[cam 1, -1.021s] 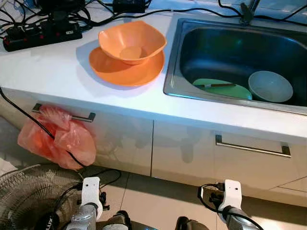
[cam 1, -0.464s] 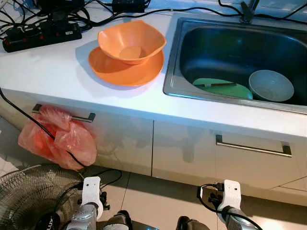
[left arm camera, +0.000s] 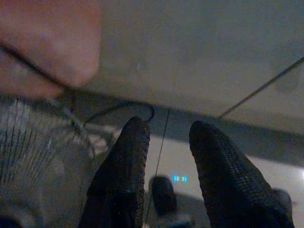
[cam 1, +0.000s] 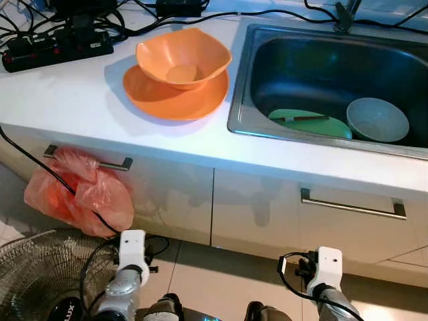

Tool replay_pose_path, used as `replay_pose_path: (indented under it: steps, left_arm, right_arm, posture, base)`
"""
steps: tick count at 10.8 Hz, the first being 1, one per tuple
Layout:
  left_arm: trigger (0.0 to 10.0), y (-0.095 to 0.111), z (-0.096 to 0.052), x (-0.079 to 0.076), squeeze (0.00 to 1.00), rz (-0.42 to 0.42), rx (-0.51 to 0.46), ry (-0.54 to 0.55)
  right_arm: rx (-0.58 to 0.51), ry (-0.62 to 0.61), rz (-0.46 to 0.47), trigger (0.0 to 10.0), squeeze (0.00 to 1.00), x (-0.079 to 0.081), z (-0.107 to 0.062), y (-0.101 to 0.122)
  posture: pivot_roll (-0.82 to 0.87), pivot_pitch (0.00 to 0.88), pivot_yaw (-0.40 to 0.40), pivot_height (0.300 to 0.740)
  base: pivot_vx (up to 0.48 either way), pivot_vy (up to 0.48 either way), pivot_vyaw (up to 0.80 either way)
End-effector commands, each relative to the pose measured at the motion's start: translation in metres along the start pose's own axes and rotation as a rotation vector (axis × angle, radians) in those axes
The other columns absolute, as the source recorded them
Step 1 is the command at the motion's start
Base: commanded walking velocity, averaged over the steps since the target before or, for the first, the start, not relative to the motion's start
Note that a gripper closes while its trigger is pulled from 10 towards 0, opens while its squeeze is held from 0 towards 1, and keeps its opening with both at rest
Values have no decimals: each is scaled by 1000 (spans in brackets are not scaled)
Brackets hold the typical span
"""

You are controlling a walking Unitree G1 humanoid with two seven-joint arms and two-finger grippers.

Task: Kitchen organization

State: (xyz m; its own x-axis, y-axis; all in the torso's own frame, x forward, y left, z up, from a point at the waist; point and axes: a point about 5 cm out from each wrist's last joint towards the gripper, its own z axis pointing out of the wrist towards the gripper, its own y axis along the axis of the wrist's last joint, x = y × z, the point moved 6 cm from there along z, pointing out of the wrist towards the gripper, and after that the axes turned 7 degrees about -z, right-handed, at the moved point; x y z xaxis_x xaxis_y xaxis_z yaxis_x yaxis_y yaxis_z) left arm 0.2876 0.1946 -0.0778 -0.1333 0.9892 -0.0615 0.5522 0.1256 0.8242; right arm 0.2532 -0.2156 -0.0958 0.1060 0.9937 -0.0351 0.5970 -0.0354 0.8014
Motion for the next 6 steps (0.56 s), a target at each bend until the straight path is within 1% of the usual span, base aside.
replay_pose_path:
  steps: [1,2,3,4,6]
  left_arm:
    - [10000,4,-1,-1,0,19,-38,-6]
    - [10000,6,-2,-1,0,19,-58,-5]
    - [10000,9,-4,3,0,6,-94,8]
    - [10000,14,-9,6,0,7,-151,8]
    - [10000,32,-24,11,0,59,-304,10]
  right_arm:
    - [-12,-27,8,10000,0,-5,-3,-3]
    - [-21,-35,4,10000,0,-6,-3,-2]
    - [-38,-56,2,10000,0,-8,-4,-1]
    - [-58,-63,-21,10000,0,-10,-5,2]
    - [-92,-65,-44,10000,0,-11,-6,7]
  posture:
    - [121,184,2,740]
    - [121,185,1,740]
    - [120,192,-1,740]
    - [118,204,-1,740]
    - [120,230,-7,740]
  base:
    - [0,0,0]
    - [0,0,0]
    - [0,0,0]
    - [0,0,0]
    - [0,0,0]
